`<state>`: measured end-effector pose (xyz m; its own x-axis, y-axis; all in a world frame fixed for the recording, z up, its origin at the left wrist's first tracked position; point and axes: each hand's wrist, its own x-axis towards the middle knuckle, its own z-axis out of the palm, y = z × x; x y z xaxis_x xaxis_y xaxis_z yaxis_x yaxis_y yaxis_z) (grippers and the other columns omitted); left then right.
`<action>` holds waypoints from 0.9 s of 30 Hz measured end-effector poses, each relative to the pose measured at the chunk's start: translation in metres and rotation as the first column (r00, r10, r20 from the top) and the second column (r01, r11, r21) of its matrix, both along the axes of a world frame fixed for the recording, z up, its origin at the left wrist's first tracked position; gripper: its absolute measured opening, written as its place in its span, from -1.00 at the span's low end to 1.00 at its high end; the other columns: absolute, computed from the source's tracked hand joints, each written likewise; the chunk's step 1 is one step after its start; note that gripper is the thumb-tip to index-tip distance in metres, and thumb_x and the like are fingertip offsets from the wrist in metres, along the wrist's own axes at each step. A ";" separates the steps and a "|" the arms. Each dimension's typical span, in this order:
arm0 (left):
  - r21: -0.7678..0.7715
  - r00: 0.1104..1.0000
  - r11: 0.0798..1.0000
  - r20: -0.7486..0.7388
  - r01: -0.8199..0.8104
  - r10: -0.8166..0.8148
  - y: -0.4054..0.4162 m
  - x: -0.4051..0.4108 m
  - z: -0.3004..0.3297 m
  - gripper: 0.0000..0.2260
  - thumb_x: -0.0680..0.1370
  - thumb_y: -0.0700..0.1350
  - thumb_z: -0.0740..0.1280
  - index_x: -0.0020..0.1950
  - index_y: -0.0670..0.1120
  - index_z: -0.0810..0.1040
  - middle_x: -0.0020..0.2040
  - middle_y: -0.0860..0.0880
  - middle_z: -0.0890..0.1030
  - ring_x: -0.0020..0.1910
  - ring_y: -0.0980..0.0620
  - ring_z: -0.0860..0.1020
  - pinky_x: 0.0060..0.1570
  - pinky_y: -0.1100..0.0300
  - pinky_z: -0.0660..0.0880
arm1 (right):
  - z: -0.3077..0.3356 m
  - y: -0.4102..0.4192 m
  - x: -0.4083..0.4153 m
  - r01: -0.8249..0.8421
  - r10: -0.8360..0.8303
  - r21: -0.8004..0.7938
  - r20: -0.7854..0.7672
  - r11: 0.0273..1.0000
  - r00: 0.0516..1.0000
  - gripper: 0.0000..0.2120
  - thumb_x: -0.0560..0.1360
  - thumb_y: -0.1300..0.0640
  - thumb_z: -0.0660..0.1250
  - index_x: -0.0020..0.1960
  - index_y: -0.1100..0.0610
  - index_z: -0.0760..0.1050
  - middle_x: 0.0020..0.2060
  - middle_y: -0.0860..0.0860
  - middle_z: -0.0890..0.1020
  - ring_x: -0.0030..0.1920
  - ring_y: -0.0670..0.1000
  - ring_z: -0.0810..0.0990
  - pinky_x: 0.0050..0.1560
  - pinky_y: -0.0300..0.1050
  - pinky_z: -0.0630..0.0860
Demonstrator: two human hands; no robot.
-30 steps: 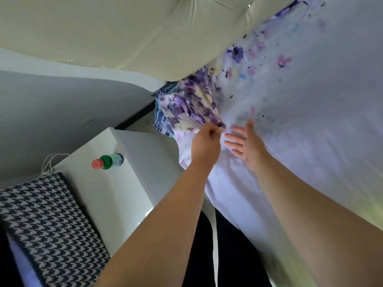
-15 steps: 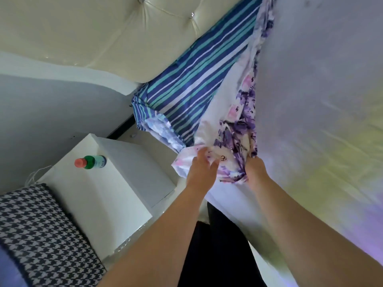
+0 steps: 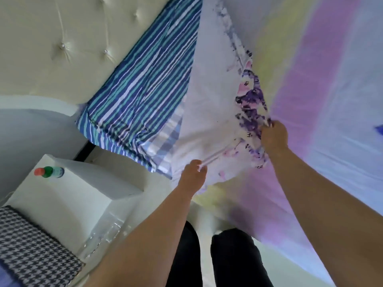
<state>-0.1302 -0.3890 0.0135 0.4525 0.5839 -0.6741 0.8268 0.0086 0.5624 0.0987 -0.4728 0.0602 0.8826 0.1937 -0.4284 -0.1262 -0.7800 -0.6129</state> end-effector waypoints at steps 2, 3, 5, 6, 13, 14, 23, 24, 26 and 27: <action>0.030 0.999 0.999 0.032 -0.021 0.020 -0.026 0.023 0.025 -0.73 0.60 0.00 0.21 0.28 -0.03 0.44 0.20 0.00 0.54 0.21 0.00 0.50 0.21 0.11 0.41 | 0.032 -0.044 0.047 0.170 -0.190 0.128 0.160 0.977 0.969 -0.73 0.55 0.21 0.15 0.23 0.20 0.42 -0.06 0.05 0.49 -0.06 0.11 0.49 -0.15 -0.09 0.35; 0.043 0.998 0.998 0.060 -0.038 0.035 -0.040 0.036 0.035 -0.73 0.60 -0.01 0.21 0.28 -0.04 0.45 0.18 0.00 0.55 0.20 0.00 0.50 0.20 0.10 0.42 | 0.048 -0.064 0.069 0.261 -0.310 0.244 0.193 0.934 0.931 -0.70 0.55 0.22 0.15 0.28 0.17 0.39 -0.02 0.01 0.48 -0.05 0.07 0.49 -0.11 -0.09 0.41; 0.072 0.991 0.995 0.120 -0.068 0.059 -0.070 0.064 0.053 -0.73 0.60 -0.03 0.23 0.27 -0.06 0.46 0.11 0.01 0.55 0.16 -0.01 0.52 0.19 0.09 0.44 | 0.069 -0.103 0.106 0.299 -0.410 0.408 0.219 0.863 0.885 -0.56 0.52 0.20 0.22 0.40 0.09 0.29 0.11 -0.02 0.47 0.05 -0.01 0.51 0.11 -0.12 0.48; 0.073 0.987 0.994 0.144 -0.078 0.067 -0.090 0.080 0.062 -0.74 0.59 -0.03 0.23 0.27 -0.05 0.47 0.06 0.04 0.54 0.12 -0.02 0.53 0.17 0.09 0.45 | 0.074 -0.124 0.117 0.219 -0.332 0.362 0.285 0.906 0.899 -0.46 0.50 0.15 0.28 0.45 0.07 0.22 0.22 -0.02 0.44 0.17 -0.02 0.50 0.26 -0.09 0.43; -0.052 0.975 0.996 0.215 0.072 -0.060 -0.265 0.187 0.110 -0.74 0.59 -0.10 0.25 0.27 -0.12 0.48 0.07 -0.03 0.58 -0.11 0.06 0.46 -0.14 0.34 0.33 | 0.036 -0.308 0.072 -0.210 0.207 0.037 0.067 0.977 0.976 -0.54 0.53 0.09 0.29 0.40 0.10 0.29 0.31 0.09 0.45 0.28 0.12 0.46 0.27 0.00 0.40; -0.046 0.972 0.991 0.207 0.127 -0.115 -0.284 0.194 0.116 -0.74 0.60 -0.11 0.24 0.27 -0.13 0.49 0.12 -0.06 0.57 -0.05 0.05 0.48 -0.12 0.37 0.31 | 0.030 -0.334 0.061 -0.168 0.168 0.022 -0.013 0.986 0.986 -0.62 0.54 0.10 0.27 0.34 0.10 0.35 0.22 0.09 0.52 0.19 0.11 0.52 0.17 -0.04 0.44; 0.045 0.917 0.928 0.146 0.369 -0.372 -0.419 0.195 0.128 -0.78 0.61 -0.11 0.21 0.15 -0.16 0.56 0.13 -0.12 0.60 0.14 -0.09 0.53 0.07 0.22 0.38 | 0.016 -0.506 0.005 0.243 -0.164 0.215 -0.328 0.946 0.930 -0.90 0.52 0.24 0.24 -0.05 0.07 0.47 -0.19 0.10 0.61 -0.24 0.05 0.58 -0.17 -0.06 0.54; 0.054 0.905 0.917 0.150 0.395 -0.398 -0.436 0.192 0.127 -0.78 0.60 -0.11 0.22 0.15 -0.16 0.56 0.13 -0.12 0.60 0.15 -0.10 0.53 0.11 0.19 0.40 | 0.019 -0.524 0.000 0.302 -0.216 0.235 -0.333 0.924 0.918 -0.90 0.53 0.27 0.23 -0.03 0.12 0.47 -0.24 0.10 0.60 -0.30 0.02 0.56 -0.24 -0.13 0.50; 0.080 0.872 0.883 0.138 0.462 -0.469 -0.472 0.186 0.121 -0.77 0.61 -0.11 0.21 0.19 -0.15 0.55 0.16 -0.10 0.59 0.18 -0.08 0.52 0.12 0.23 0.38 | 0.022 -0.559 -0.007 0.397 -0.307 0.255 -0.327 0.882 0.893 -0.91 0.55 0.27 0.22 -0.01 0.16 0.48 -0.30 0.07 0.58 -0.37 -0.01 0.53 -0.35 -0.25 0.46; 0.082 0.858 0.866 0.118 0.494 -0.501 -0.491 0.181 0.118 -0.77 0.61 -0.11 0.21 0.20 -0.15 0.55 0.18 -0.09 0.58 0.19 -0.07 0.51 0.07 0.28 0.35 | 0.023 -0.577 -0.013 0.447 -0.346 0.267 -0.351 0.854 0.870 -0.92 0.55 0.26 0.22 -0.01 0.16 0.48 -0.31 0.05 0.58 -0.39 -0.02 0.52 -0.41 -0.30 0.43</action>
